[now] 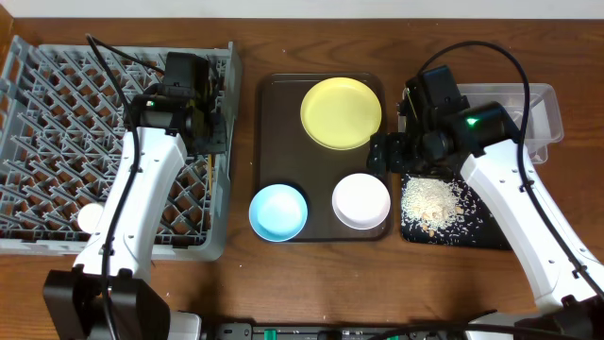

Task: Sort waste into correct bins and load items into the dishwasher
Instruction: 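Reach the left gripper to the white bowl and grasp its rim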

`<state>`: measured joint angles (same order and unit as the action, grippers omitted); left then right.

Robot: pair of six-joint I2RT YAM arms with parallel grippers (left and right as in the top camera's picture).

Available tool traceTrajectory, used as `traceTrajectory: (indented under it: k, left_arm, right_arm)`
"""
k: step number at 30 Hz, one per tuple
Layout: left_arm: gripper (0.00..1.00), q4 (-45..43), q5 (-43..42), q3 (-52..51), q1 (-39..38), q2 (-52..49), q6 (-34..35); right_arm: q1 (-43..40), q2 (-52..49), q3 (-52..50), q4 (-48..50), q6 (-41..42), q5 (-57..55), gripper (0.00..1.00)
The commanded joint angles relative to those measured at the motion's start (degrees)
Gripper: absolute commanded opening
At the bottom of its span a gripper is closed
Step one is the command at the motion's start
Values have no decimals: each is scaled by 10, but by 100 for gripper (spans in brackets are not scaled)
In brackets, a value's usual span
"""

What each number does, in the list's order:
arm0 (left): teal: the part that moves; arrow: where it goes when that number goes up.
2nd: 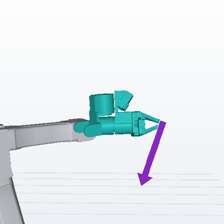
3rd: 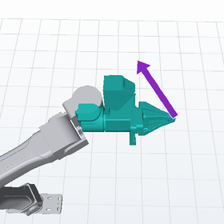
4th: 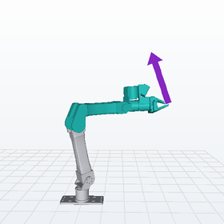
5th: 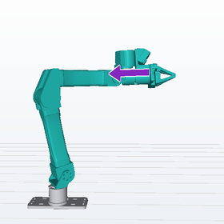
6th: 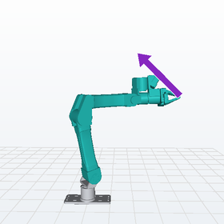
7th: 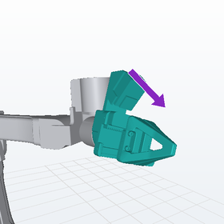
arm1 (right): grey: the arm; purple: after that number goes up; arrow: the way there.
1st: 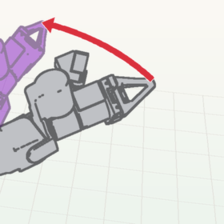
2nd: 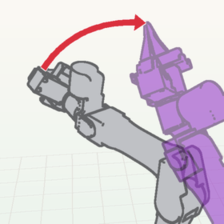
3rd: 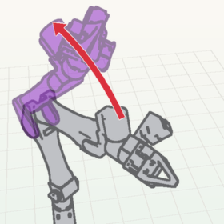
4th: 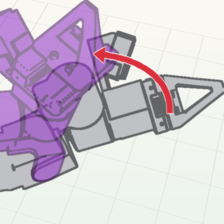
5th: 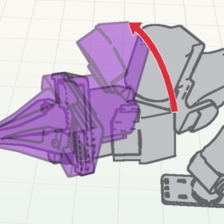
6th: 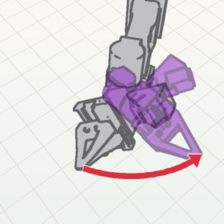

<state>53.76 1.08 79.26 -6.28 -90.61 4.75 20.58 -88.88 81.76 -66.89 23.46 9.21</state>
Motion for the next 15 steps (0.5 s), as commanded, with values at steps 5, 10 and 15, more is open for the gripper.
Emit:
traceTrajectory:
  k: [5, 10, 15]
  left_arm:
    - [41, -7, -192, 10, -40, 1, 3]
    - [37, 7, -184, 5, -77, 1, 95]
    - [37, 16, -182, -14, -118, 1, 121]
  right_arm:
    - [-3, -6, 10, -2, -2, 1, 99]
    - [-2, -6, 10, -2, -1, 1, 99]
    - [-3, -6, 10, -2, -1, 1, 99]
